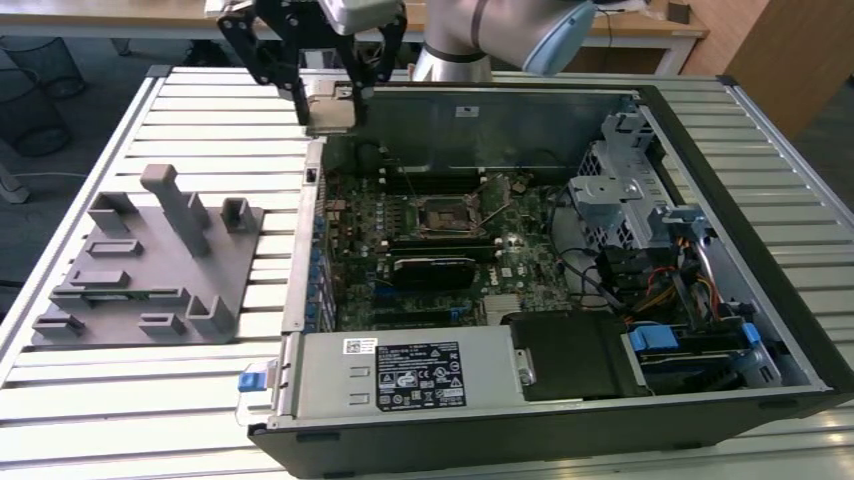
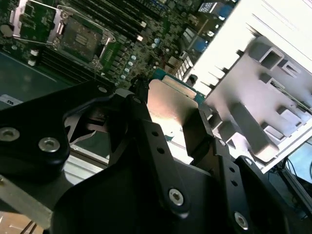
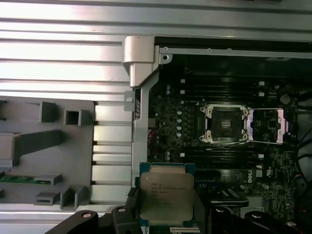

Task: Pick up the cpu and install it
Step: 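Pick up the cpu and move it towards the insertion slot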

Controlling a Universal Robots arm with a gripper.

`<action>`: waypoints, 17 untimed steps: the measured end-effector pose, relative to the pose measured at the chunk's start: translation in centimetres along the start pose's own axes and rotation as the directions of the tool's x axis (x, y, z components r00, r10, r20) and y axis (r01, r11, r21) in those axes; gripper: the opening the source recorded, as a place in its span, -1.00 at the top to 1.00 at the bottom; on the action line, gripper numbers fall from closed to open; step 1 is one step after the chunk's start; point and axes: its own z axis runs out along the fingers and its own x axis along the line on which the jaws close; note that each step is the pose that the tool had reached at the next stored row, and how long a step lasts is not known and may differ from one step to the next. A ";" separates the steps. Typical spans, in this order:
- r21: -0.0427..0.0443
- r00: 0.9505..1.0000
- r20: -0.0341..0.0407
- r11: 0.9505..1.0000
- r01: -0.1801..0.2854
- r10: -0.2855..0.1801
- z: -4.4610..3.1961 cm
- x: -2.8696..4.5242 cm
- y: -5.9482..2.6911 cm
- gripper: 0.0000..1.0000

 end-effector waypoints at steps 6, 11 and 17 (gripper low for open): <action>0.000 1.000 0.000 1.000 0.000 0.000 0.28 -2.73 -0.02 -0.06; 0.000 1.000 0.000 1.000 0.000 0.000 0.71 -4.97 0.01 -0.06; 0.000 1.000 0.000 1.000 0.000 0.000 0.99 -7.56 0.66 -0.06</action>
